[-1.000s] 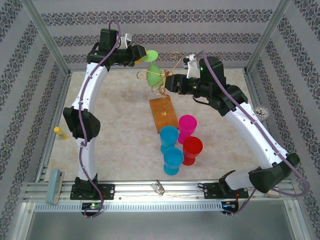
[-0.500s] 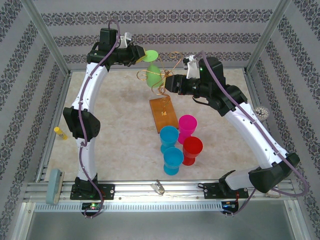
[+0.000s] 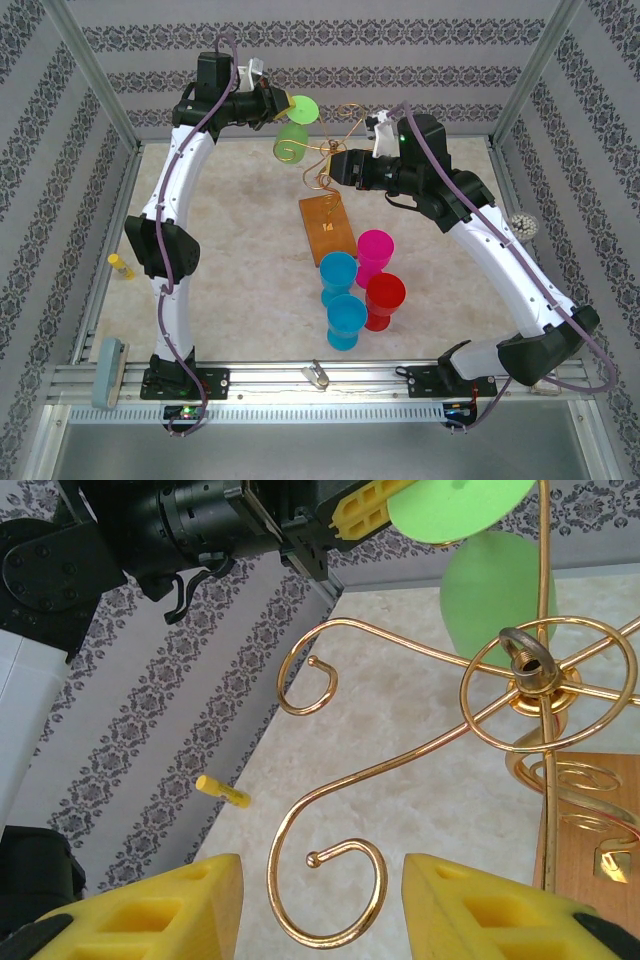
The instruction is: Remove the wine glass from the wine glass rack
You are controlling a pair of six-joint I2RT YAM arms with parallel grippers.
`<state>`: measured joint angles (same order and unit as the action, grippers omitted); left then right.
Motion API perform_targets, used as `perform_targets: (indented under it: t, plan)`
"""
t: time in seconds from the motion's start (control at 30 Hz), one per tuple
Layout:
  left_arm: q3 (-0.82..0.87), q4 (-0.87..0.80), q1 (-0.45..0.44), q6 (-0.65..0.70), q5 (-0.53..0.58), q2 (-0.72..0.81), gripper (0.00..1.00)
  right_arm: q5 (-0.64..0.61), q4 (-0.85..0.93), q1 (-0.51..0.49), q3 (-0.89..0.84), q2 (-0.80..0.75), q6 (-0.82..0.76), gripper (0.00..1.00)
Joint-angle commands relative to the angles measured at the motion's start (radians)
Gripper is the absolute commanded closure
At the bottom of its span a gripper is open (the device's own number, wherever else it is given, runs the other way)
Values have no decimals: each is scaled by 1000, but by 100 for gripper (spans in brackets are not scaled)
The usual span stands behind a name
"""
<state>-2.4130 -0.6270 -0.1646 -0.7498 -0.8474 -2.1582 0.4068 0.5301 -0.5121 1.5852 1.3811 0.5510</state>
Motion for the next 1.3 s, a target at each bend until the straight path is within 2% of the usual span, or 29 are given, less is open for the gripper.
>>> perform_targets:
  t: [0.0,0.2,0.57,1.27]
  plan:
    - [3,9,-10,-19,-25,22,100,15,-13,14,-1,-4,12,54]
    - [53,76,-10,-89,-54,42,100,18,-13,13,2,-1,13,54]
    - [149,310,-10,-309,-124,67,100,17,-12,14,-5,-11,20,54]
    - [168,344,-12,-339,-160,85,100,11,-13,15,-16,-22,30,54]
